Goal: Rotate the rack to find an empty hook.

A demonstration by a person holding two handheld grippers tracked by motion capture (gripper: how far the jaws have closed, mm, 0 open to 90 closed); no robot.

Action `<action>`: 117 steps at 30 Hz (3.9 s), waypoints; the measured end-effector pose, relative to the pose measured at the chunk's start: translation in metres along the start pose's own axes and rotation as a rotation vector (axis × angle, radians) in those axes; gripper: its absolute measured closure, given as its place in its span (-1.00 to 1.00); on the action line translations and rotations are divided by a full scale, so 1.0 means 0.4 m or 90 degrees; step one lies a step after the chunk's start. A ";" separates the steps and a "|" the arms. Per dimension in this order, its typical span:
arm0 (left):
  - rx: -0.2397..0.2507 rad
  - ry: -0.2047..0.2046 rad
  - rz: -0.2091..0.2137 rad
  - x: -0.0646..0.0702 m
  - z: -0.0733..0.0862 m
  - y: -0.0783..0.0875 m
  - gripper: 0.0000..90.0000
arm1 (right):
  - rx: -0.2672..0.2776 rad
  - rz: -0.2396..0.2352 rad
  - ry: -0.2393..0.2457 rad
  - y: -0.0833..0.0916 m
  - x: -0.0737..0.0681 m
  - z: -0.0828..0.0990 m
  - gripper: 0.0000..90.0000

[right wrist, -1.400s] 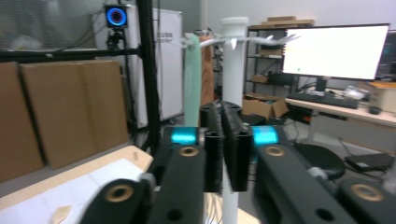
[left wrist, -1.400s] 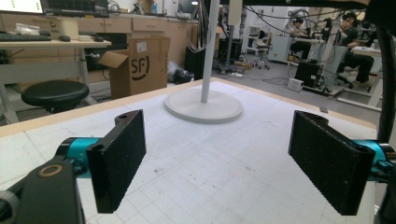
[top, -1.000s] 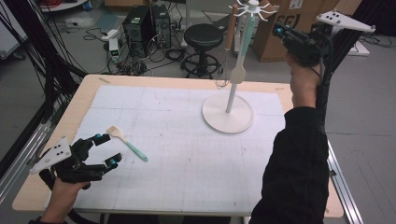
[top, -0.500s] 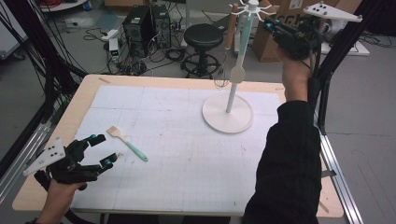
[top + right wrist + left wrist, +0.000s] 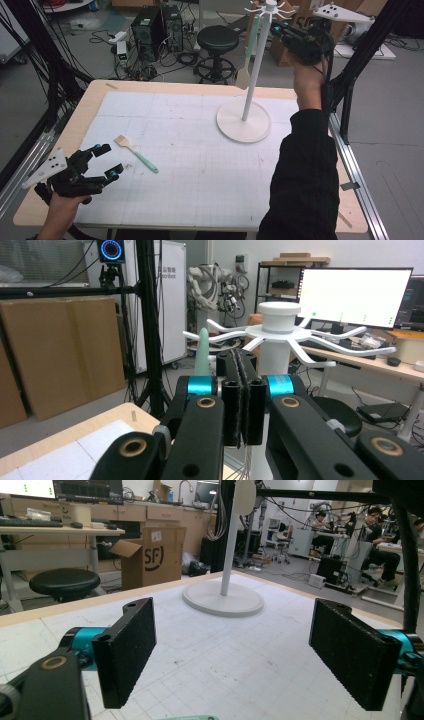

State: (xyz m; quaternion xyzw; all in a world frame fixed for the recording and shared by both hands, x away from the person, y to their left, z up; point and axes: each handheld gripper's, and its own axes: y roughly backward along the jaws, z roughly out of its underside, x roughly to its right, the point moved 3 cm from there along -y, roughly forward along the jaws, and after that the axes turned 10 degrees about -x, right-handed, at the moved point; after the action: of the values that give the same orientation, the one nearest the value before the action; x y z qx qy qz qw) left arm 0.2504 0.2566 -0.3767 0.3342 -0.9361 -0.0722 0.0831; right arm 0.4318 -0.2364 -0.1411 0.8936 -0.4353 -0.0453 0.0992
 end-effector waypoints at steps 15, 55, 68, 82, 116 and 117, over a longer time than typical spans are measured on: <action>0.000 0.004 -0.005 -0.004 0.002 0.005 -0.57 | 0.005 -0.015 0.004 -0.025 -0.021 -0.002 0.98; 0.008 0.005 -0.017 -0.015 0.001 0.017 -0.57 | -0.092 -0.007 0.035 0.107 -0.096 0.284 -0.42; 0.007 0.006 -0.013 -0.007 0.003 0.005 -0.57 | -0.109 -0.020 0.045 0.162 -0.124 0.382 -0.53; 0.007 0.012 -0.010 -0.005 0.010 0.000 -0.57 | -0.118 -0.033 0.034 0.161 -0.125 0.404 -0.54; 0.008 0.019 -0.016 -0.007 0.017 -0.002 -0.57 | -0.111 -0.036 0.030 0.164 -0.127 0.407 -0.55; 0.012 0.022 -0.018 -0.007 0.016 -0.001 -0.57 | -0.110 -0.035 0.028 0.166 -0.126 0.410 -0.56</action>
State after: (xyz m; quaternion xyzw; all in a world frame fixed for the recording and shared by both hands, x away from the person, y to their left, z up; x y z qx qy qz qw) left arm 0.2514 0.2586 -0.3833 0.3495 -0.9302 -0.0592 0.0951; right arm 0.3223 -0.2591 -0.2871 0.8940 -0.4031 -0.0657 0.1845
